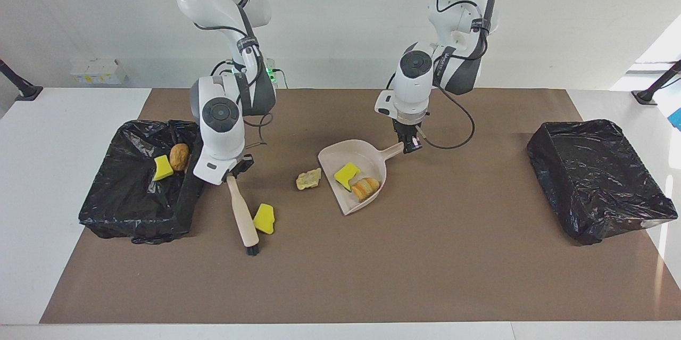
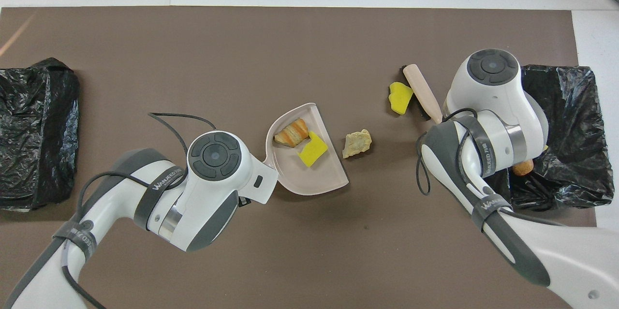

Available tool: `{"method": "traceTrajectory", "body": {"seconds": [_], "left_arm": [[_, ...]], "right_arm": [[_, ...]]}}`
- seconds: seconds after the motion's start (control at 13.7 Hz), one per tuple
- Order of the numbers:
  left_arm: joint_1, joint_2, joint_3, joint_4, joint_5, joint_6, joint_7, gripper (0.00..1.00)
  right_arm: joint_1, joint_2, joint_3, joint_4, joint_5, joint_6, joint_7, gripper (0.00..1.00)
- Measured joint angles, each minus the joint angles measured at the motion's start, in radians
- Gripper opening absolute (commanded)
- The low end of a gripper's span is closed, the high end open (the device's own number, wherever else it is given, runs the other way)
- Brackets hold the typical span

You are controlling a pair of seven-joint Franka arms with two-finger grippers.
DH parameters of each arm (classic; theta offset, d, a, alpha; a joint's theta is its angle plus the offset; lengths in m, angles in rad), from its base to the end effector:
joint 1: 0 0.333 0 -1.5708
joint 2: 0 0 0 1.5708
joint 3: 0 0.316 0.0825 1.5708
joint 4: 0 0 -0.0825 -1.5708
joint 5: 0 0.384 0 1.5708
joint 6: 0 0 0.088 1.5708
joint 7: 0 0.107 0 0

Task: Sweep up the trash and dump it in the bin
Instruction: 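Sweep the yellow sponge and chunk into the dustpan with the right gripper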

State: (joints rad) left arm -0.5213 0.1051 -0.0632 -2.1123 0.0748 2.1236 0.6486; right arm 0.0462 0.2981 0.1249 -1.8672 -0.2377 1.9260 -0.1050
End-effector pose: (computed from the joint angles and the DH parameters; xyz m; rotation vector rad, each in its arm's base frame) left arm 0.4599 -0.2999 0.3585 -2.4796 1.8372 0.1469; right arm 0.5918 0.0820 0.3416 2.8860 0.5616 -0.3380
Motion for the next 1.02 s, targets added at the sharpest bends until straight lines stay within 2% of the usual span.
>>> {"method": "traceTrajectory", "body": {"seconds": [0.22,0.66,0.8,1.02], "left_arm": [[-0.007,0.000,0.001,0.000,0.000,-0.003,-0.002,0.00],[-0.007,0.000,0.001,0.000,0.000,-0.003,-0.002,0.00],[-0.007,0.000,0.001,0.000,0.000,-0.003,-0.002,0.00],[-0.007,-0.001,0.003,-0.004,0.000,0.000,-0.002,0.00]], "right_arm": [[0.030,-0.045,0.008,-0.045,0.082,-0.047,0.024,0.00],[0.282,-0.148,0.019,-0.172,0.281,-0.058,0.224,0.00],[0.384,-0.180,0.022,-0.195,0.311,-0.058,0.358,0.00],[0.428,-0.196,0.022,-0.202,0.360,-0.058,0.467,0.00]]}}
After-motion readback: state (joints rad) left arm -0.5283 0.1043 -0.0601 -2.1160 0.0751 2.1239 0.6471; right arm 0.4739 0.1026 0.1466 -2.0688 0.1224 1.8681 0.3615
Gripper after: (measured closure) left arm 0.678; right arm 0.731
